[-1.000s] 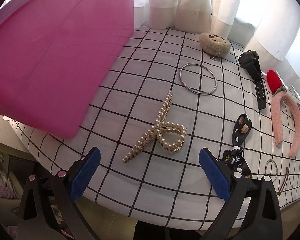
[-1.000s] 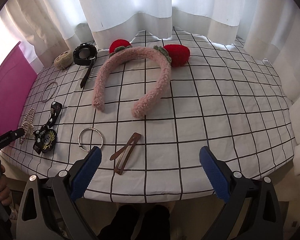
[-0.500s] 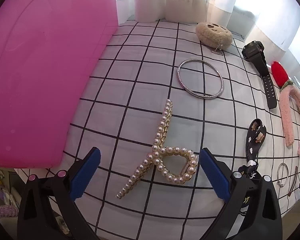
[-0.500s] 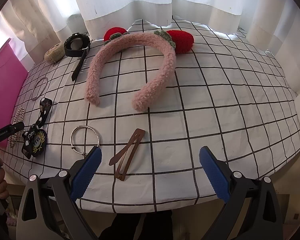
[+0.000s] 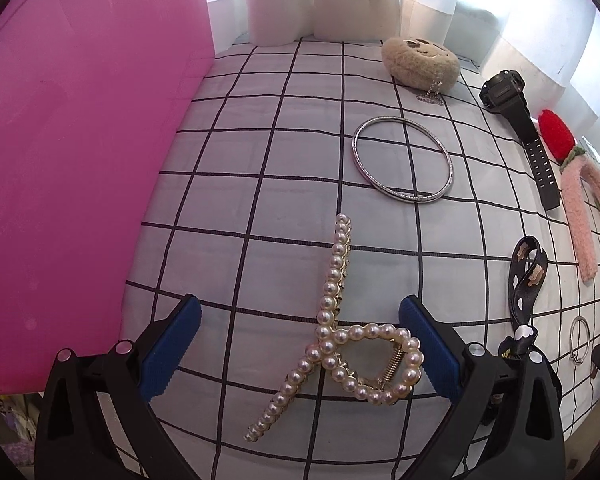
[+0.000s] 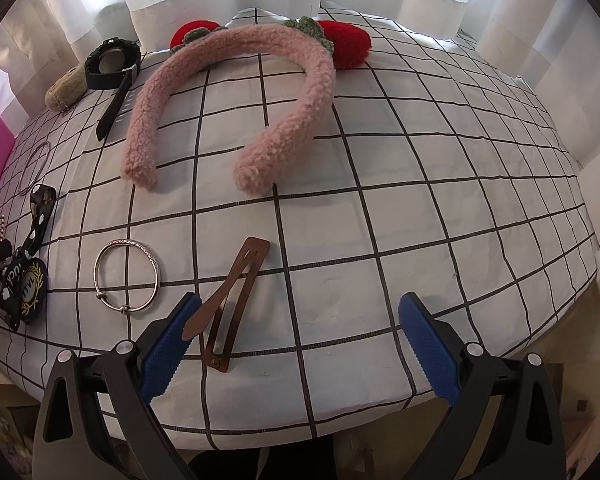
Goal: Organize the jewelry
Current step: 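Grasp the pearl hair claw with the left tool while the right tool grasps the brown hair clip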
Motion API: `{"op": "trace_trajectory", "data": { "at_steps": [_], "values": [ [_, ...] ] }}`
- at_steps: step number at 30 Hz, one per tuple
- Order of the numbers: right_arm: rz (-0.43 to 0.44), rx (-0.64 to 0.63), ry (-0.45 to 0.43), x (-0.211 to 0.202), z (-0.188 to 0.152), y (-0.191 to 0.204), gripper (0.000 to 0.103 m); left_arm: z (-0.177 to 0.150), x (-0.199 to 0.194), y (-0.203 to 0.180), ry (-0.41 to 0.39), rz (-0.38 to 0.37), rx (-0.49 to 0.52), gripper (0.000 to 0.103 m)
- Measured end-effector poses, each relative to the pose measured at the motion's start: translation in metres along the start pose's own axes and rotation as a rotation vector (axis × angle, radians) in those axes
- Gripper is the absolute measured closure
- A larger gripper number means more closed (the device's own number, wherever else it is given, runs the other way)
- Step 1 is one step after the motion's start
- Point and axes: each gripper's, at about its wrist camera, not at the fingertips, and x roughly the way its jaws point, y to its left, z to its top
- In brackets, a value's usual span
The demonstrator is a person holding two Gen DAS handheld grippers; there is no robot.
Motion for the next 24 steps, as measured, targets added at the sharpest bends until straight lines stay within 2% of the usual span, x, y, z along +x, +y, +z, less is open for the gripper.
{"op": "trace_trajectory", "data": {
  "at_steps": [2, 8, 16, 18, 20, 21, 22, 23, 24],
  "values": [
    [0.005, 0.014, -0.006, 0.002, 0.001, -0.002, 0.009, 0.002, 0.003, 0.004, -0.002, -0.024, -0.014, 0.005],
    [-0.003, 0.019, -0.021, 0.003, 0.002, 0.000, 0.009, -0.005, 0.002, 0.003, -0.060, -0.021, -0.006, 0.005],
    [0.007, 0.006, -0.034, 0.001, 0.000, 0.004, 0.009, -0.020, -0.014, -0.003, -0.046, -0.021, 0.010, 0.007],
    [0.012, -0.007, -0.031, 0.000, 0.000, 0.005, 0.010, -0.017, -0.014, -0.005, -0.051, -0.026, 0.022, 0.012],
    [0.019, -0.018, -0.027, -0.001, 0.000, 0.007, 0.011, -0.017, -0.016, -0.010, -0.060, -0.031, 0.047, 0.024],
    [0.026, -0.026, -0.031, -0.002, 0.000, 0.008, 0.015, -0.018, -0.018, -0.013, -0.066, -0.035, 0.057, 0.028],
    [0.030, -0.039, -0.035, -0.003, -0.001, 0.010, 0.017, -0.019, -0.020, -0.016, -0.070, -0.041, 0.068, 0.035],
    [0.035, -0.055, -0.041, -0.006, -0.001, 0.013, 0.025, -0.019, -0.022, -0.019, -0.074, -0.045, 0.080, 0.043],
    [0.038, -0.070, -0.050, -0.008, -0.001, 0.017, 0.040, -0.020, -0.023, -0.022, -0.078, -0.047, 0.093, 0.046]
  ]
}}
